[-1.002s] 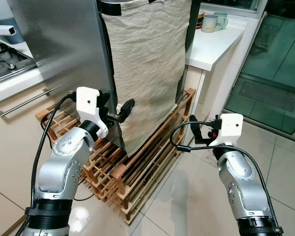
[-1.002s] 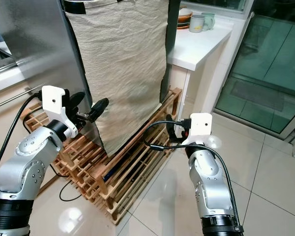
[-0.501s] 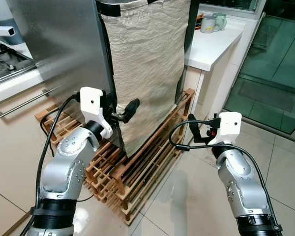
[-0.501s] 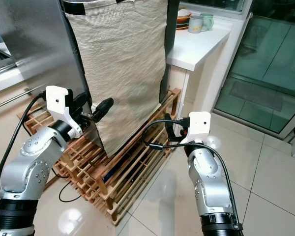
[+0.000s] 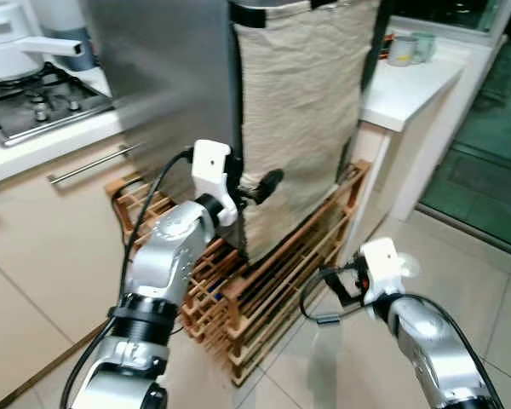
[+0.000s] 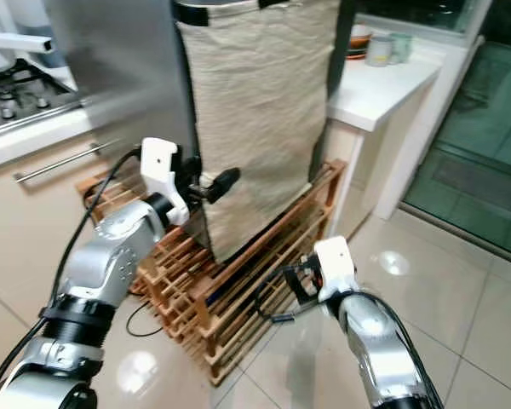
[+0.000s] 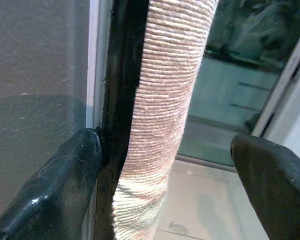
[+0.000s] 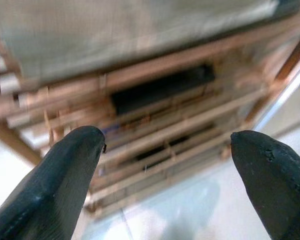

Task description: Restocking fridge

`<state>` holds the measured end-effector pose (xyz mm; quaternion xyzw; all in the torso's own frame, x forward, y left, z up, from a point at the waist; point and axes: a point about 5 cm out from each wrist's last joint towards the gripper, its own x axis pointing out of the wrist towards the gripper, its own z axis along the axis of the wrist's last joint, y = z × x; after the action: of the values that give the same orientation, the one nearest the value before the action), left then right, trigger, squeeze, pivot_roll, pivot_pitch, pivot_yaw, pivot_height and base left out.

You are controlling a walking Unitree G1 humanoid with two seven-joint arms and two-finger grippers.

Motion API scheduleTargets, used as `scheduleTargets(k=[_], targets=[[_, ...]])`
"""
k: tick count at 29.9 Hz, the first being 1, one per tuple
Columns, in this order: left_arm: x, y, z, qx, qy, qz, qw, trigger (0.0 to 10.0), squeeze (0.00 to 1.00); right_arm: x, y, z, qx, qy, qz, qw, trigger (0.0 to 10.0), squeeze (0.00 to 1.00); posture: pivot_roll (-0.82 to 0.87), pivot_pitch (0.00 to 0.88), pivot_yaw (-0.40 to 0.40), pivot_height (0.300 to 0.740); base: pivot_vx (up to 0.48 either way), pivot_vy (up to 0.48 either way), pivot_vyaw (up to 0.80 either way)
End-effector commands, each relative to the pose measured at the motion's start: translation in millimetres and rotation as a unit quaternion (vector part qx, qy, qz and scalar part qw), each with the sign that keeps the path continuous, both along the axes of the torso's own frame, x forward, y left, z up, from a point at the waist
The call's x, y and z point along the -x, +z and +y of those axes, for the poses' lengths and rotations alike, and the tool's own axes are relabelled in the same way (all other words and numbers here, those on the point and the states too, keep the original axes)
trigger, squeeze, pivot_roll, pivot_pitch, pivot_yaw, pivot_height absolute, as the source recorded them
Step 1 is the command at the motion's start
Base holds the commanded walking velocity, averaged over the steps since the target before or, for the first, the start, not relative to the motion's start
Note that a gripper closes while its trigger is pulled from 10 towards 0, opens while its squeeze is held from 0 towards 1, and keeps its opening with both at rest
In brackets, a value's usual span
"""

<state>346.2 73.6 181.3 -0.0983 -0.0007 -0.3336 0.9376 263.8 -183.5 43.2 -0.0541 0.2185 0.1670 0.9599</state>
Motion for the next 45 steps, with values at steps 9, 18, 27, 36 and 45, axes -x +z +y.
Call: scheduleTargets(k=[9,18,27,36,45], targets=[[51.2,62,-101.7,0.156,-0.327,-0.063,0.930,10.0,0.00,9.5,-23,-7.2,-0.001,0.016,0.076,0.997,10.0,0.00,-0.19,0.000,0.087,0.740,0.000,0.000,0.00],[41.8,48,-62.7,0.152,-0.291,-0.042,0.944,10.0,0.00,47.4,-69,-28.9,0.041,0.009,0.188,0.981,10.0,0.00,-0.17,0.000,0.079,0.740,0.000,0.000,0.00],[34.6,13,11.5,0.099,-0.143,-0.003,0.985,10.0,0.00,69.6,-87,-33.3,0.056,0.004,0.195,0.979,10.0,0.00,-0.15,0.000,0.085,0.740,0.000,0.000,0.00],[45.4,-32,92.1,0.000,0.066,0.029,0.997,10.0,0.00,-18.4,3,7.8,-0.015,0.060,-0.039,0.997,10.0,0.00,-0.11,0.000,0.059,0.740,0.000,0.000,0.00],[47.4,-32,137.6,-0.006,0.291,-0.004,0.957,10.0,0.00,-53.9,67,12.9,-0.044,-0.018,-0.188,0.981,10.0,0.00,-0.09,0.000,0.033,0.740,0.000,0.000,0.00]])
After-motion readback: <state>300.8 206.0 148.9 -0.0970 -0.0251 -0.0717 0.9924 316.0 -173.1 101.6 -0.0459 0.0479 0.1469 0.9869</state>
